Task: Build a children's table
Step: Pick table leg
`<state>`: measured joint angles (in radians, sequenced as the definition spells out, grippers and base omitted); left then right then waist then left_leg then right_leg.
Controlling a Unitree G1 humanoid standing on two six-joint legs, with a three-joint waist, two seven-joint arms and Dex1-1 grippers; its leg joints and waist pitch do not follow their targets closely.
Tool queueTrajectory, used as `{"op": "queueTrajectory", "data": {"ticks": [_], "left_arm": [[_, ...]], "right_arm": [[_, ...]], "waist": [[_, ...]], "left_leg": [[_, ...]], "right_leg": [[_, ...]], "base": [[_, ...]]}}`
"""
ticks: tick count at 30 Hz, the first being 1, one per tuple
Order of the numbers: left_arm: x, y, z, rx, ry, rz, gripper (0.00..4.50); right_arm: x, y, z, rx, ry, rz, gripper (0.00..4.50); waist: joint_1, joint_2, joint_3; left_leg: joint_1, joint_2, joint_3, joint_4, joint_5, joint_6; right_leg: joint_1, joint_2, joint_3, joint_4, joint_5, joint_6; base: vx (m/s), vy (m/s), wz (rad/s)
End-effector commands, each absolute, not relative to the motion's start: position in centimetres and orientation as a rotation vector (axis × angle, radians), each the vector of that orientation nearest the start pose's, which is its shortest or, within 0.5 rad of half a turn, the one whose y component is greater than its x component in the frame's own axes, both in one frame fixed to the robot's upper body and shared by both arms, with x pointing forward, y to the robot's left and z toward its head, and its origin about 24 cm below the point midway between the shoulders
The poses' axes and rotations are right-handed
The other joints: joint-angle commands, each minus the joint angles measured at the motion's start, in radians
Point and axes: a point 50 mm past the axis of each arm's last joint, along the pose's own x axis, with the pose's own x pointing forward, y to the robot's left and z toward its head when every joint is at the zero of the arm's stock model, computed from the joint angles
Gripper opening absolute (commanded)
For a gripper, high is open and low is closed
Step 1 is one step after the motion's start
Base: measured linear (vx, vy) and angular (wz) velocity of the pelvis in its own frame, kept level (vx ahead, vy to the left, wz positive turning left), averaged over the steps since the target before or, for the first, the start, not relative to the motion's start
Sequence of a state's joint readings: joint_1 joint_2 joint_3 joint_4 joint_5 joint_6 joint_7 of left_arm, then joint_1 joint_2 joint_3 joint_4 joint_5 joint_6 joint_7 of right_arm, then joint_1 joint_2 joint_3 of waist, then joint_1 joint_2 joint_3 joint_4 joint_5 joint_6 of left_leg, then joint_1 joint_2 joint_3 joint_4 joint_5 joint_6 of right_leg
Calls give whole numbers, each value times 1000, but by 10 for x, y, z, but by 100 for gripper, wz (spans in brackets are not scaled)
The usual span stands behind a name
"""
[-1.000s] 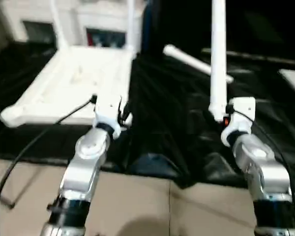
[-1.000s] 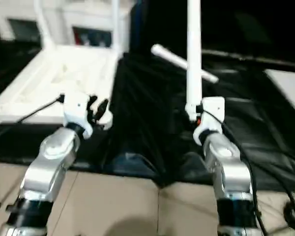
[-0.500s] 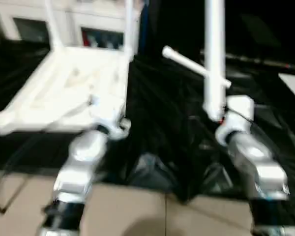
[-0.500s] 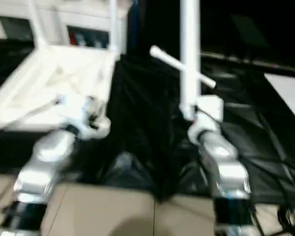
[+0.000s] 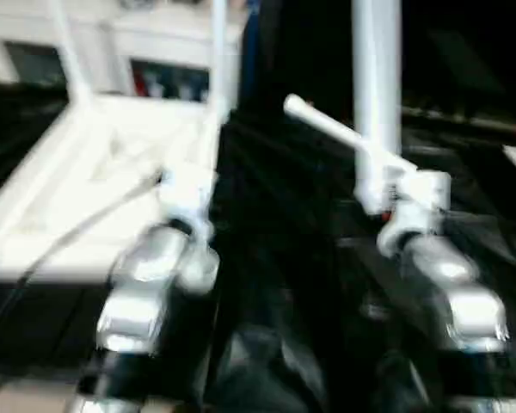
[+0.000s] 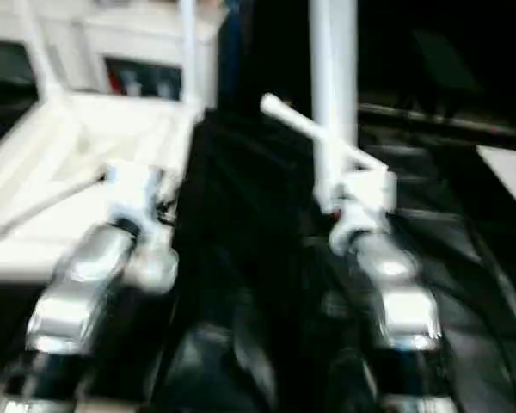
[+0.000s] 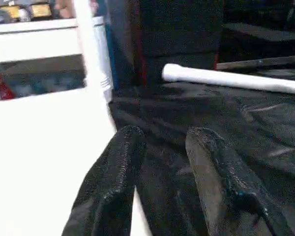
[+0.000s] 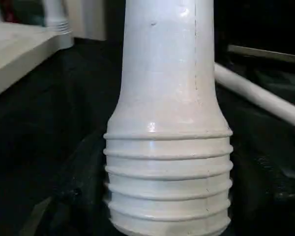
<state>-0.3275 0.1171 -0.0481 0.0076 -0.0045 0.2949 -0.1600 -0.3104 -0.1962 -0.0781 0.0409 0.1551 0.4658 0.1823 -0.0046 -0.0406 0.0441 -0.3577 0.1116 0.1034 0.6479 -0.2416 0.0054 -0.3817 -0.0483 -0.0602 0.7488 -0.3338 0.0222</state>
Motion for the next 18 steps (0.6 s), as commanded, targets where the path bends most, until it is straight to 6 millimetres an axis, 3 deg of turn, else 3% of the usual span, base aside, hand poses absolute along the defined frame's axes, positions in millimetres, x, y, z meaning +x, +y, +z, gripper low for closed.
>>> {"op": "queueTrajectory", "data": {"ticks": [1,2,3,4,6,7,8,9,10,11,12,13,14,15,16,17,18], "left_arm": [[312,123,103,118,-19,-251,189],[312,123,103,118,-19,-251,189],[313,125,103,133,-18,-236,189],[313,126,103,133,-18,-235,189],[313,128,103,141,-14,-221,189],[313,128,103,141,-14,-221,189],[313,128,102,146,-12,-212,189],[314,129,102,155,-9,-204,189],[314,129,102,159,-8,-199,189],[314,129,102,159,-8,-196,189],[314,129,102,159,-7,-193,189],[315,130,102,159,-8,-183,189],[315,130,102,158,-8,-179,189],[315,131,102,157,-9,-175,189],[316,132,103,162,-10,-168,189],[317,132,103,165,-11,-164,189],[317,133,103,168,-11,-161,189]], "right_arm": [[308,-187,85,-35,170,132,274],[308,-187,85,-35,170,132,274],[308,-186,85,-51,176,144,274],[308,-186,85,-53,176,145,274],[309,-185,85,-56,183,157,274],[309,-185,85,-56,183,157,274],[310,-185,85,-63,184,161,274],[310,-185,85,-63,187,167,274],[311,-184,85,-64,189,170,274],[312,-184,85,-67,189,172,274],[312,-183,85,-67,190,175,274],[313,-183,85,-69,190,181,274],[313,-182,85,-71,190,184,274],[314,-182,85,-73,190,187,274],[314,-182,85,-72,189,188,274],[315,-181,85,-70,189,188,274],[315,-181,85,-70,189,189,274]], "waist": [[-14,-42,-53],[4,-82,-70],[44,-82,-72],[39,-71,-79],[33,-63,-81],[28,-37,-77],[25,-31,-71],[5,7,-81],[0,26,-88],[-36,38,-74],[-32,39,-69],[-29,28,-59],[-20,26,-61],[-22,-1,-68],[-4,1,-66],[29,-61,-62],[62,-44,-54]], "left_leg": [[54,101,-26,-103,-98,335],[-14,21,15,-38,-108,285],[-39,-18,11,55,-79,175],[-67,-3,-22,27,121,78],[-60,-1,-16,-22,299,16],[-44,13,-12,-54,375,-19],[-66,30,-52,-75,341,1],[-43,76,-124,-87,339,18],[8,131,-187,-92,336,64],[52,185,-294,-134,362,237],[53,183,-310,-138,327,288],[28,112,-326,-155,140,287],[28,82,-330,-161,82,260],[5,24,-319,-161,-21,205],[-24,-5,-293,-138,-61,176],[-131,-83,-146,62,-126,91],[-135,-31,-11,196,-159,52]], "right_leg": [[-18,-85,78,-140,237,-14],[60,-106,133,-185,229,18],[103,-185,197,-230,86,11],[132,-168,156,-164,393,0],[113,-114,102,-122,853,6],[93,-52,62,-111,1027,-22],[115,-53,-15,-101,914,-82],[111,-42,-50,-115,625,-118],[69,-40,-52,-98,385,-157],[1,-18,-36,-46,-25,-187],[-16,-14,-29,-24,-110,-199],[-27,4,-6,-6,-143,-235],[-22,2,3,-26,-138,-269],[29,-10,23,-86,-84,-380],[54,-33,31,-125,-58,-470],[107,-116,26,-246,-68,-579],[103,-164,4,-254,-86,-542]], "base": [[157,-70,0],[130,-129,11],[131,-137,2],[131,-137,2],[100,-87,-12],[68,-68,-8],[0,0,0],[33,-49,44],[33,-49,44],[20,-86,64],[-38,-135,57],[-38,-135,57],[-74,-177,65],[-98,-251,70],[-98,-251,70],[-89,-268,70],[-89,-237,54]]}}
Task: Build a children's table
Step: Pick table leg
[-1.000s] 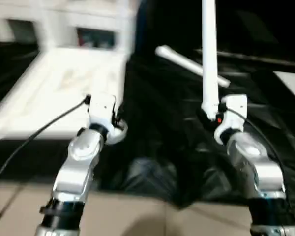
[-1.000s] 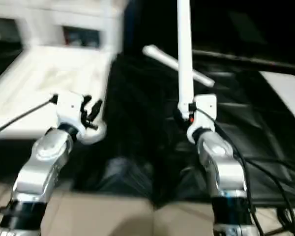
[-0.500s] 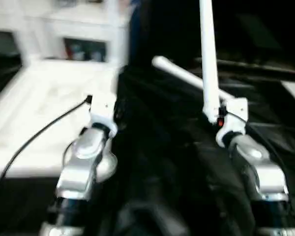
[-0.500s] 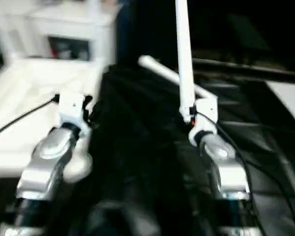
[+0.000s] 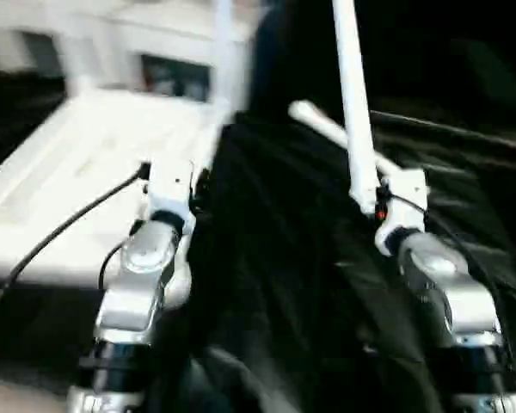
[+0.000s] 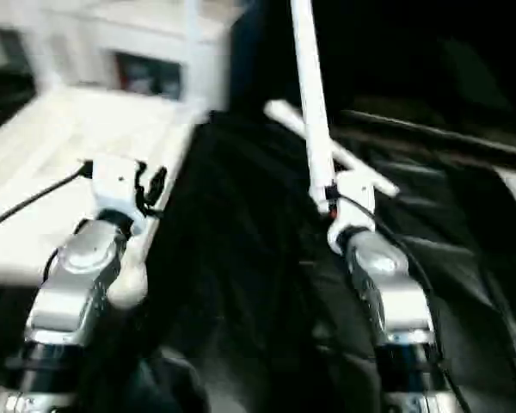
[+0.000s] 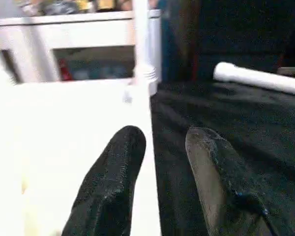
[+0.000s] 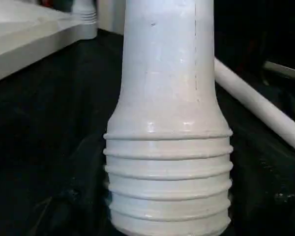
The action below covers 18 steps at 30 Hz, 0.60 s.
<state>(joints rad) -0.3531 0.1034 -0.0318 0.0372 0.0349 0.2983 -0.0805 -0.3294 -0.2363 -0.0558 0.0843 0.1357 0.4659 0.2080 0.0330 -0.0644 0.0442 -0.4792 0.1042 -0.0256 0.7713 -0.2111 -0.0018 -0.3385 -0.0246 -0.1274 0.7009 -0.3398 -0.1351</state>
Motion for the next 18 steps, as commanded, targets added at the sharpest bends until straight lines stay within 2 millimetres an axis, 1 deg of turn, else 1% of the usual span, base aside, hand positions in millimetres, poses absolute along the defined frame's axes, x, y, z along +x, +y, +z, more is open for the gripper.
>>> {"op": "queueTrajectory", "data": {"ticks": [1,2,3,4,5,6,7,8,9,10,11,12,13,14,15,16,17,18], "left_arm": [[318,133,103,172,-10,-158,189],[318,133,103,174,-9,-156,189],[318,134,103,180,-8,-152,189],[319,134,103,182,-6,-150,189],[319,134,103,182,-6,-149,189],[319,134,103,182,-5,-148,189],[320,135,103,188,-1,-145,189],[320,134,103,193,-6,-145,189],[320,134,103,176,-6,-146,189],[320,135,102,175,0,-144,189],[321,135,102,182,6,-142,189],[321,135,102,185,8,-149,189],[321,134,102,190,12,-165,189],[322,134,102,208,15,-187,189],[321,131,101,246,23,-265,189],[321,131,99,264,37,-287,189],[321,132,98,292,48,-302,189],[321,133,97,304,56,-315,189]], "right_arm": [[316,-181,85,-68,188,188,274],[316,-181,85,-67,188,187,274],[317,-182,85,-68,189,185,274],[317,-182,86,-69,189,182,274],[317,-182,86,-70,190,180,274],[317,-183,85,-71,190,178,274],[317,-184,85,-76,194,169,274],[317,-185,85,-73,199,157,274],[317,-187,84,-59,202,140,274],[317,-189,84,-48,205,121,274],[317,-190,85,-48,210,108,274],[317,-191,85,-52,214,103,274],[319,-193,85,-63,224,90,274],[321,-198,85,-85,245,71,274],[324,-209,86,-96,292,42,274],[325,-215,87,-90,307,33,274],[327,-222,87,-87,324,22,274],[327,-227,88,-95,334,15,274]], "waist": [[26,-14,-28],[32,-3,-31],[26,11,-51],[31,42,-60],[0,84,-89],[-32,62,-82],[-26,64,-77],[-17,73,-82],[-6,70,-68],[-1,57,-71],[3,12,-64],[35,-36,-65],[54,-24,-63],[69,-21,-61],[64,-21,-55],[61,-15,-55],[52,11,-58],[47,9,-59]], "left_leg": [[13,19,145,80,-174,41],[45,42,150,59,-224,38],[52,89,146,-10,-238,76],[72,123,123,-72,-231,94],[186,296,-67,-208,-69,229],[208,309,-116,-190,190,409],[187,284,-115,-183,271,459],[181,289,-39,-181,409,449],[118,216,39,-198,385,426],[107,189,69,-201,309,418],[86,129,125,-195,75,369],[69,9,202,-19,-161,237],[56,26,182,-5,-172,162],[49,58,158,-55,-83,37],[53,73,150,-112,-65,-25],[57,75,147,-137,-85,-50],[67,69,151,-166,-121,-87],[76,71,158,-176,-140,-96]], "right_leg": [[31,-210,9,-224,-136,-299],[32,-223,11,-234,-185,-282],[87,-219,-30,-234,-230,-189],[111,-197,-52,-228,-196,-135],[21,-72,-87,-24,-41,1],[-110,-49,-11,99,-153,42],[-132,-53,21,130,-162,37],[-172,-69,65,137,-79,49],[-133,-46,64,120,24,77],[-116,-43,74,79,80,63],[-86,-51,92,-11,160,-10],[-79,-134,133,-169,-160,-86],[-52,-189,160,-185,-308,-72],[-43,-203,190,-182,-425,75],[-35,-180,177,-165,-496,224],[-38,-163,164,-160,-506,265],[-39,-131,137,-161,-481,293],[-43,-120,129,-170,-452,285]], "base": [[-89,-237,54],[-88,-212,54],[-38,-187,73],[-38,-187,73],[-14,-207,73],[-42,-215,65],[-42,-215,65],[-68,-224,50],[-100,-251,26],[-100,-251,26],[-103,-260,11],[-93,-272,4],[-93,-272,4],[-101,-260,-4],[-104,-213,-12],[-104,-213,-12],[-100,-161,-12],[-98,-104,0]]}}
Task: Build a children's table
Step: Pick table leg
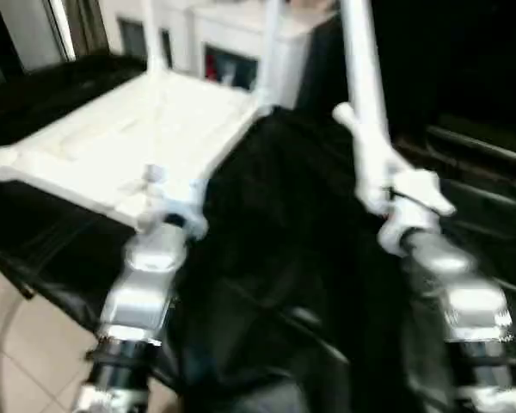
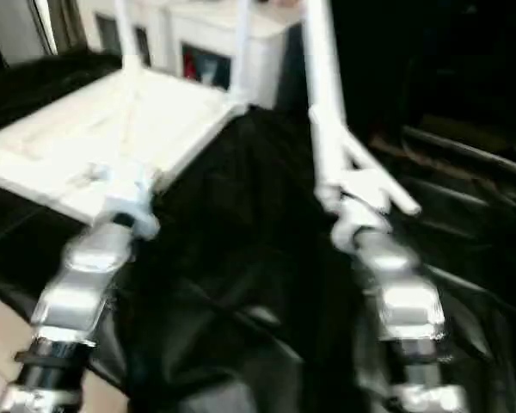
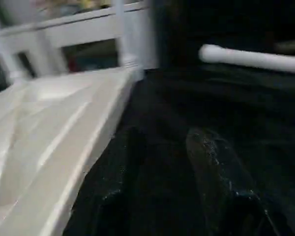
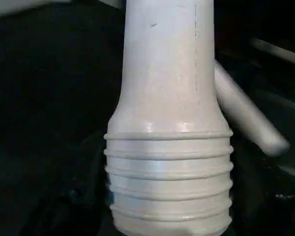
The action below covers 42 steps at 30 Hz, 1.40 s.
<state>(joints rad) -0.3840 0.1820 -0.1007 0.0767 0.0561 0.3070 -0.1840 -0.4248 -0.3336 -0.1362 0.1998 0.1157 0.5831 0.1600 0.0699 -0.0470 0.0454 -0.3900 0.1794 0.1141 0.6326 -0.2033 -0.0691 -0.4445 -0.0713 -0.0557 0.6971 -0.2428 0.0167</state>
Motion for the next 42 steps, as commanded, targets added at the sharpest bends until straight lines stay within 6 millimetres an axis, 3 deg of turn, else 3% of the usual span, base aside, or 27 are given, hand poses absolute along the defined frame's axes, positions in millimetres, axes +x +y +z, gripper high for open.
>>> {"op": "queueTrajectory", "data": {"ticks": [1,3,5,6,8,9,11,13,15,16,17,19,22,25,28,31,32,33,34,35,36,37,38,39,40,41,42], "left_arm": [[321,133,96,316,68,-353,189],[321,133,95,312,70,-371,189],[322,137,96,312,81,-418,189],[322,137,96,312,81,-418,189],[322,139,98,301,88,-464,189],[322,139,98,299,90,-477,189],[319,137,99,291,94,-529,189],[313,133,101,280,93,-620,189],[309,129,102,275,91,-680,189],[309,129,102,275,91,-680,189],[298,122,105,287,79,-824,189],[292,119,106,281,82,-884,189],[286,116,108,254,84,-963,189],[276,108,110,211,100,-1087,189],[275,109,110,219,104,-1091,189],[275,113,109,225,111,-1077,189],[275,114,109,227,115,-1077,189],[275,114,109,228,117,-1077,189],[275,114,109,229,119,-1077,189],[275,115,109,229,120,-1077,189],[275,115,109,228,122,-1078,189],[274,115,109,227,123,-1079,189],[274,115,109,227,125,-1080,189],[273,115,109,229,128,-1080,189],[273,115,108,230,128,-1080,189],[273,116,108,236,130,-1078,189],[273,117,109,240,131,-1078,189]], "right_arm": [[328,-243,88,-152,370,-12,274],[329,-251,88,-185,386,-25,274],[326,-288,89,-309,458,-94,274],[326,-288,89,-309,458,-94,274],[322,-313,91,-392,510,-143,274],[320,-318,91,-413,528,-152,274],[316,-334,89,-479,584,-165,274],[311,-349,87,-531,638,-182,274],[310,-355,85,-554,661,-176,274],[310,-355,85,-554,661,-176,274],[309,-362,83,-625,691,-154,274],[308,-365,81,-645,706,-142,274],[307,-365,75,-665,710,-94,274],[301,-358,48,-698,747,-37,274],[299,-356,41,-721,763,-20,274],[301,-350,34,-743,776,17,274],[301,-348,33,-743,779,31,274],[302,-347,32,-744,779,37,274],[302,-346,31,-749,778,46,274],[302,-345,30,-753,778,52,274],[303,-344,30,-759,778,59,274],[303,-344,29,-763,778,63,274],[303,-343,28,-767,782,78,274],[304,-341,27,-787,786,105,274],[304,-341,27,-791,786,109,274],[305,-338,28,-813,788,137,274],[309,-336,31,-817,784,158,274]], "waist": [[4,-4,-61],[-13,10,-49],[-25,21,-54],[-28,24,-53],[-36,32,-50],[-45,34,-44],[-56,34,-46],[-66,38,-47],[-74,32,-45],[-75,33,-45],[-82,31,-44],[-91,33,-47],[-98,34,-44],[-103,27,-41],[-106,27,-39],[-115,30,-33],[-124,39,-29],[-127,59,-20],[-84,70,0],[-35,83,-5],[-15,29,-22],[-15,-10,-39],[-28,-32,-22],[-15,-25,-34],[-6,-30,-37],[9,15,-55],[-20,6,-61]], "left_leg": [[-3,-5,27,-49,-167,-34],[17,-3,33,-64,-251,-28],[8,8,23,-77,-269,-35],[6,12,21,-82,-278,-33],[22,18,20,-85,-340,-17],[30,18,20,-85,-394,-15],[20,18,13,-90,-416,-8],[21,21,13,-92,-432,1],[18,20,17,-91,-438,13],[20,20,18,-90,-443,15],[15,17,21,-88,-445,19],[8,28,14,-95,-456,19],[18,25,22,-90,-473,26],[24,26,29,-85,-472,31],[29,23,31,-81,-488,29],[39,23,28,-77,-537,22],[49,30,23,-82,-595,17],[38,58,14,-118,-695,4],[-68,124,14,-241,-854,-21],[-85,110,53,-250,-889,-40],[-48,118,83,-216,-756,13],[33,77,86,-110,-602,-9],[29,11,45,127,-141,8],[-12,8,30,96,-117,9],[-39,15,28,47,-116,-6],[20,38,33,-21,-134,-28],[19,27,39,-35,-189,18]], "right_leg": [[64,-50,45,-166,-472,97],[56,-36,18,-193,-530,40],[70,-29,10,-184,-468,-15],[74,-28,8,-183,-442,-29],[64,-29,4,-191,-421,-77],[61,-30,-4,-201,-466,-88],[77,-35,-13,-204,-473,-87],[78,-44,-16,-210,-460,-102],[78,-46,-22,-211,-451,-120],[77,-50,-25,-213,-458,-121],[80,-50,-33,-215,-477,-112],[90,-64,-40,-210,-470,-115],[77,-61,-38,-216,-456,-139],[72,-62,-42,-222,-502,-129],[67,-59,-50,-232,-543,-108],[64,-53,-74,-249,-598,-61],[66,-47,-99,-257,-600,-41],[98,-37,-118,-226,-520,-40],[190,-27,-82,24,-269,-87],[192,-18,-84,38,-178,-93],[171,-21,21,105,-324,-37],[92,-43,60,-6,-672,47],[-8,-149,118,-228,-1228,64],[50,-149,118,-194,-1119,48],[71,-125,87,-155,-958,32],[50,-67,58,-120,-514,-78],[59,-29,46,-92,-259,-159]], "base": [[-98,-104,0],[-89,-26,3],[-71,19,-1],[-54,57,-5],[-49,59,-2],[-35,66,-3],[-32,68,-7],[-25,64,-11],[-11,28,-3],[0,0,0],[0,0,0],[0,0,0],[0,0,0],[0,0,0],[0,0,0],[0,0,0],[0,0,0],[-73,-42,-6],[-73,-42,-6],[-77,-56,2],[19,-141,4],[19,-141,4],[15,-147,-18],[16,-32,-28],[16,-32,-28],[0,0,0],[-85,-49,20]]}}
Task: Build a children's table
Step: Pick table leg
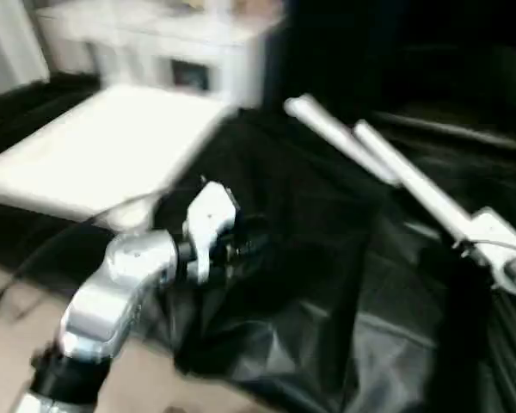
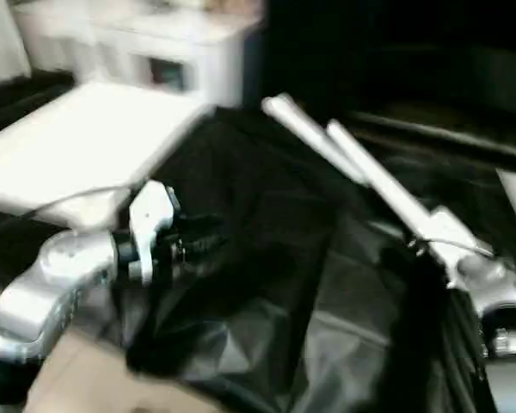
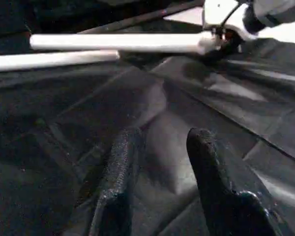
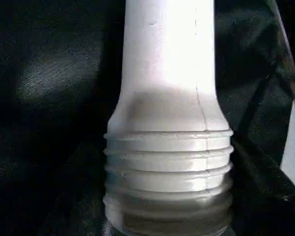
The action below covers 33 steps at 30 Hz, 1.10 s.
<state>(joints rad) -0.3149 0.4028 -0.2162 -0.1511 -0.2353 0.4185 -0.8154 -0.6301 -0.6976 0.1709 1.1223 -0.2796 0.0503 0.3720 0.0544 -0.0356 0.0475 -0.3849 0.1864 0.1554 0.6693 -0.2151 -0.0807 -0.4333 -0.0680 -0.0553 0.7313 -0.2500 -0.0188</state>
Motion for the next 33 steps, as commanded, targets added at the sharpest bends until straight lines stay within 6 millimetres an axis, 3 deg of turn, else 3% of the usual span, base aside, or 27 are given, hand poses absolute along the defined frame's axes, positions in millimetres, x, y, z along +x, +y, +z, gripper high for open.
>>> {"op": "queueTrajectory", "data": {"ticks": [1,2,4,5,6,7,9,13,16,19,20,21,24,28,33], "left_arm": [[274,117,110,242,130,-1079,189],[273,118,111,241,128,-1087,189],[272,117,113,235,126,-1103,189],[271,117,114,230,124,-1108,189],[271,118,114,230,121,-1099,189],[271,118,114,230,120,-1095,189],[273,119,113,235,116,-1066,189],[272,118,112,231,120,-1070,189],[270,117,111,228,130,-1076,189],[269,117,109,233,146,-1083,189],[269,117,109,241,158,-1096,189],[269,117,109,243,160,-1102,189],[268,117,109,246,171,-1117,189],[265,118,109,242,186,-1136,189],[262,120,108,244,209,-1142,189]], "right_arm": [[311,-336,34,-808,775,157,274],[314,-336,39,-797,759,147,274],[318,-336,45,-771,726,119,274],[320,-338,50,-745,690,88,274],[322,-338,53,-727,663,62,274],[323,-338,55,-715,653,54,274],[331,-338,69,-632,549,9,274],[338,-338,86,-575,444,0,274],[339,-345,93,-573,446,-33,274],[336,-351,89,-741,559,-31,274],[335,-354,89,-834,634,-28,274],[335,-356,90,-859,650,-37,274],[335,-360,93,-886,692,-66,274],[338,-365,105,-933,681,-124,274],[337,-366,106,-955,709,-121,274]], "waist": [[-7,17,-57],[-15,14,-51],[-21,12,-43],[-26,2,-44],[-27,-6,-45],[-26,-2,-45],[-27,-6,-49],[-32,-7,-49],[-30,-7,-55],[-27,0,-59],[-26,8,-62],[-24,12,-62],[-22,13,-65],[-20,14,-62],[-21,21,-54]], "left_leg": [[11,32,-1,-87,-231,35],[4,33,-2,-91,-264,31],[15,36,-3,-100,-367,10],[16,31,-2,-99,-376,6],[12,30,1,-100,-348,11],[11,30,1,-101,-333,12],[-1,31,3,-104,-266,18],[-5,31,7,-104,-259,22],[-4,32,13,-99,-193,32],[-7,31,18,-95,-114,46],[-6,30,20,-92,-79,54],[-5,29,20,-92,-71,58],[-1,32,22,-92,-38,85],[2,34,24,-93,-59,91],[6,35,25,-97,-120,55]], "right_leg": [[48,-38,40,-146,-236,-180],[52,-38,37,-153,-259,-189],[47,-41,25,-176,-372,-172],[51,-45,24,-183,-417,-148],[52,-49,27,-188,-438,-127],[53,-52,28,-189,-442,-121],[63,-52,29,-186,-397,-103],[61,-53,29,-186,-395,-105],[64,-50,35,-176,-280,-132],[70,-45,35,-163,-127,-195],[73,-42,35,-154,-42,-234],[75,-42,36,-152,-18,-243],[82,-44,36,-145,72,-280],[83,-48,37,-147,42,-289],[79,-46,38,-157,-49,-263]], "base": [[-85,-49,20],[-51,-6,-6],[0,0,0],[0,0,0],[0,0,0],[0,0,0],[0,0,0],[0,0,0],[0,0,0],[55,2,0],[59,9,-1],[56,12,1],[19,4,0],[0,0,0],[0,0,0]]}}
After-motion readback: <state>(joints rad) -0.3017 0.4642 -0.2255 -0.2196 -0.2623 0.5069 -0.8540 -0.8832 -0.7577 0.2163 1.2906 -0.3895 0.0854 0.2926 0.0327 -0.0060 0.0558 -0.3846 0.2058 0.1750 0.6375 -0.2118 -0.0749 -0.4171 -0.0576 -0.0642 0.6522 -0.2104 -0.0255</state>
